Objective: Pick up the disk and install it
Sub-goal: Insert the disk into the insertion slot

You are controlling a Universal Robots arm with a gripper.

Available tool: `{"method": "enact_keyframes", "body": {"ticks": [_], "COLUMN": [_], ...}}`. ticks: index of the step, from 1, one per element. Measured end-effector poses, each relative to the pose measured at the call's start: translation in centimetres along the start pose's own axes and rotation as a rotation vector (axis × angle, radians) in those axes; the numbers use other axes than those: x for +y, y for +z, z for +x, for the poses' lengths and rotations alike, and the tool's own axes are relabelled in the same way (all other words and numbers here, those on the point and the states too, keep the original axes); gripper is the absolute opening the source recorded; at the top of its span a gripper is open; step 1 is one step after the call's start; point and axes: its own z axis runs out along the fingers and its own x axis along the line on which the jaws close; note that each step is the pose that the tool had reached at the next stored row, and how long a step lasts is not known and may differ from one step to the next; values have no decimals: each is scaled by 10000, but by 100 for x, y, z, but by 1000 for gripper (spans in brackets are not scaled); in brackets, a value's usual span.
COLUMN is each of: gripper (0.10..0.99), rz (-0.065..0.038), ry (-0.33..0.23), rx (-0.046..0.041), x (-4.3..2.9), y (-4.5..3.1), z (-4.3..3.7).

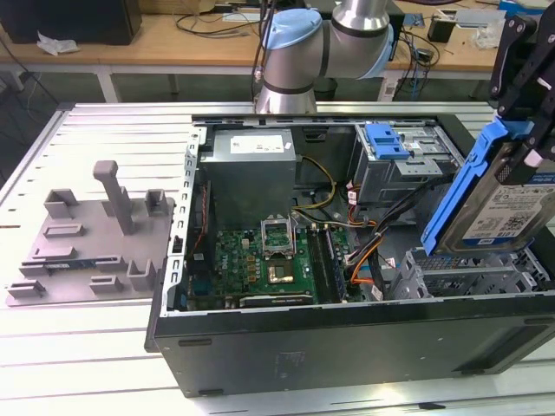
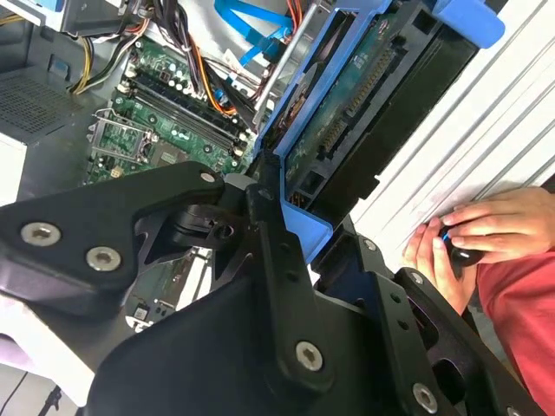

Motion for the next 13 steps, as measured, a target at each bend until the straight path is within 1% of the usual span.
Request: {"method": "enact_keyframes", "body": {"ticks": [13], "gripper": [369], "rz": [0], "ry": [-1], "rx": [-2], "x": [1], "y": [9], "z": [-17]}}
